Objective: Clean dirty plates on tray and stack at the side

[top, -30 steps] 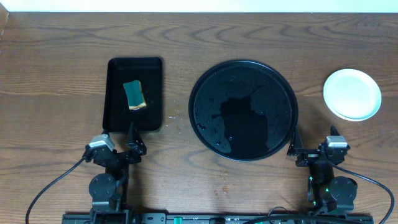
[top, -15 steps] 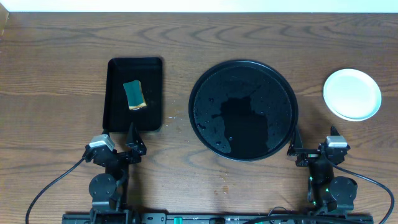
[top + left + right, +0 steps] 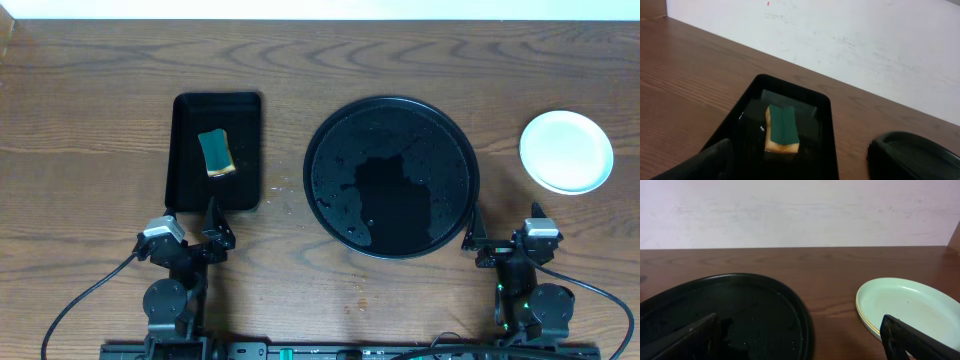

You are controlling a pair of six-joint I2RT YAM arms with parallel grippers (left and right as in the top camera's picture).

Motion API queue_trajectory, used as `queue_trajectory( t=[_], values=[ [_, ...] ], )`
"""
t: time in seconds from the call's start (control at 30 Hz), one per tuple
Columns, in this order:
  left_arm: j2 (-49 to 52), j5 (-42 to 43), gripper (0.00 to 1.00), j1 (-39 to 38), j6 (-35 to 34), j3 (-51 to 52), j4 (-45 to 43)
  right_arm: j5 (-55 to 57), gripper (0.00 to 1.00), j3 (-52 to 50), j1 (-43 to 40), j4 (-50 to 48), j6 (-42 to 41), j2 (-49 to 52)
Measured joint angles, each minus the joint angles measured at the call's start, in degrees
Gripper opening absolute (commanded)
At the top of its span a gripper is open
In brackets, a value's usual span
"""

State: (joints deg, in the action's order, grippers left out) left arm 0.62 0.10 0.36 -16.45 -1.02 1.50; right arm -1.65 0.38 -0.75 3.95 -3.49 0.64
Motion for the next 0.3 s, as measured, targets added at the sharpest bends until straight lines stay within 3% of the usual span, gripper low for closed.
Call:
queue_trajectory(
  t=[0.3],
  values=[
    [0.0,0.0,0.86,0.0,0.0,0.0,0.0,0.0,0.99,0.0,0.0,0.0,0.0,0.0]
  ],
)
